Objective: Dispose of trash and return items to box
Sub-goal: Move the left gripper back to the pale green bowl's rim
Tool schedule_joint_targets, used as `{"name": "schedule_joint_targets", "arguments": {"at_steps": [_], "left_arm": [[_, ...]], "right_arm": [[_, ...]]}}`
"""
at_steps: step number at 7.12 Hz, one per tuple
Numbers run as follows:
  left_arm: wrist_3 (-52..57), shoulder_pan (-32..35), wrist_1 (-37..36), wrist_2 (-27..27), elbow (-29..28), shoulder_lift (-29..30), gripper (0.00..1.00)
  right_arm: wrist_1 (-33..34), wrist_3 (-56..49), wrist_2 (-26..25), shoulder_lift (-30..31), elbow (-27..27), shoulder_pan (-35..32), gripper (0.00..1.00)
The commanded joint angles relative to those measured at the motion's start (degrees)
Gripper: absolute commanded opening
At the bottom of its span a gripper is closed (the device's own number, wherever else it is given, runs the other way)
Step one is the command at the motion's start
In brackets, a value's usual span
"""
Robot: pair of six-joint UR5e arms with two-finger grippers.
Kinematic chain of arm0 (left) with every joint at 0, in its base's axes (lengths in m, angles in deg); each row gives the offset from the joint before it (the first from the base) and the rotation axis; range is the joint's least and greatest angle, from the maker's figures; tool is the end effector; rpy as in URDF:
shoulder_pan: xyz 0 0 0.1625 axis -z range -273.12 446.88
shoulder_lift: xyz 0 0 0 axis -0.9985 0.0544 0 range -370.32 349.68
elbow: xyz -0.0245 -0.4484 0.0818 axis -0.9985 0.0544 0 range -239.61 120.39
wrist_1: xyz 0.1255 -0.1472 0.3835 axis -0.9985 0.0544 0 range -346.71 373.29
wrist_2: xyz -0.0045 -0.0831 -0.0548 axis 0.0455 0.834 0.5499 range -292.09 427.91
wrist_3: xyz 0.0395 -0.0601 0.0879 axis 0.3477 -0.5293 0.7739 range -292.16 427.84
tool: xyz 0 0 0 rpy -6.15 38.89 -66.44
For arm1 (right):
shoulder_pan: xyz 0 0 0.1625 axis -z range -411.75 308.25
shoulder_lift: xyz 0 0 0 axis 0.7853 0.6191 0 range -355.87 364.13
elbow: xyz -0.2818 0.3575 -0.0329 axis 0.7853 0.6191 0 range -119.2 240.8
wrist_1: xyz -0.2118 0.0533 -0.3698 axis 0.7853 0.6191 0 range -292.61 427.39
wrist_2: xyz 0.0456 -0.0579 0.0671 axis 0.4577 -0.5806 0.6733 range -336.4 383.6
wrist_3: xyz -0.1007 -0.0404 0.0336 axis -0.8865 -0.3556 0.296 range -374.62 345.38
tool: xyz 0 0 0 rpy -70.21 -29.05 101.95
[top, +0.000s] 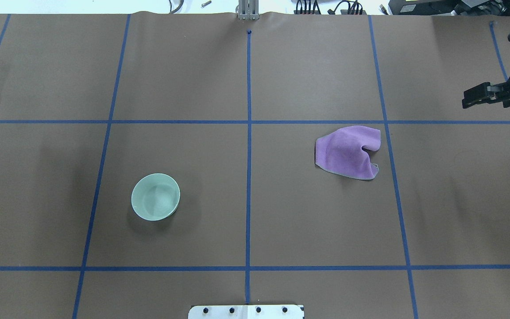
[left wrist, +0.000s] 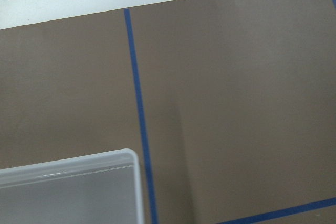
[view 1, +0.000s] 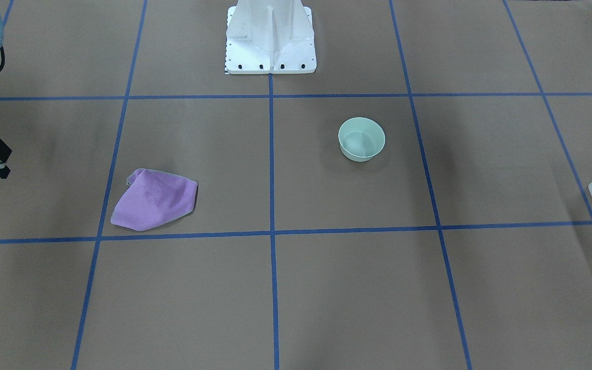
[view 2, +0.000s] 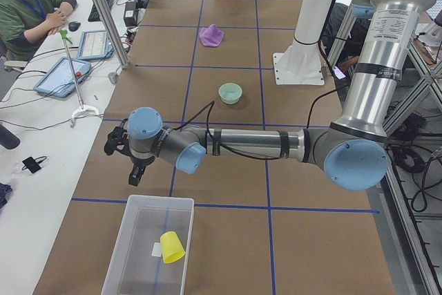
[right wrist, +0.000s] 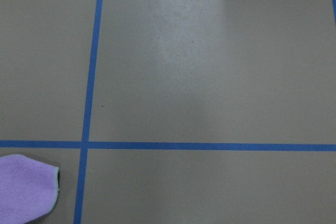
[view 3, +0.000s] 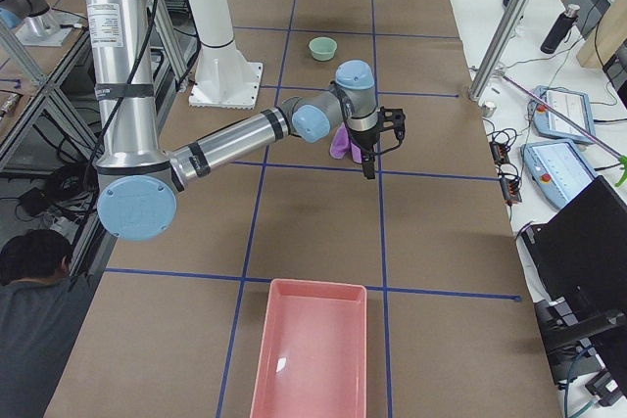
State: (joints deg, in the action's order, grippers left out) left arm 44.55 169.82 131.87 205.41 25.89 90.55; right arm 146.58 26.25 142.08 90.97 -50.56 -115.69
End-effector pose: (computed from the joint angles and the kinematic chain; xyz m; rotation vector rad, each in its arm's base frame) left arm 0.0267 -0.6189 0.5713 0.3432 0.9222 -0.0072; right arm -0.1642 -0.5160 0.4726 0.2383 -0.7339 0.0924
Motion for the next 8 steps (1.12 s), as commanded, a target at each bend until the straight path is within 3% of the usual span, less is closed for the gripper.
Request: {"name": "schedule_joint_targets", "arguments": {"at_steps": [1, 3, 4, 7, 8], "left_arm": [[-18.46, -11.95, 2.26, -0.29, 11.57, -1.98, 0.98], [-34.63, -30.72, 2.54, -16.81, 19.23, -1.38, 0.98], [-38.28, -37.35, 2.54, -22.39, 19.52, -0.24, 0.98], [-40.87, -48.46, 2.62, -29.36, 19.53, 0.21, 0.98], [-40.78, -49.97, 2.62, -29.56, 19.53, 0.21, 0.89]], "right_arm": [[0.0, 0.0, 0.0, 0.09, 0.01, 0.04, 1.0], [0.0, 0.0, 0.0, 0.09, 0.01, 0.04, 1.0], [0.0, 0.0, 0.0, 0.09, 0.01, 0.04, 1.0], [0.0, 0.0, 0.0, 0.09, 0.01, 0.13, 1.0], [0.09, 0.0, 0.0, 0.09, 0.01, 0.13, 1.0]]}}
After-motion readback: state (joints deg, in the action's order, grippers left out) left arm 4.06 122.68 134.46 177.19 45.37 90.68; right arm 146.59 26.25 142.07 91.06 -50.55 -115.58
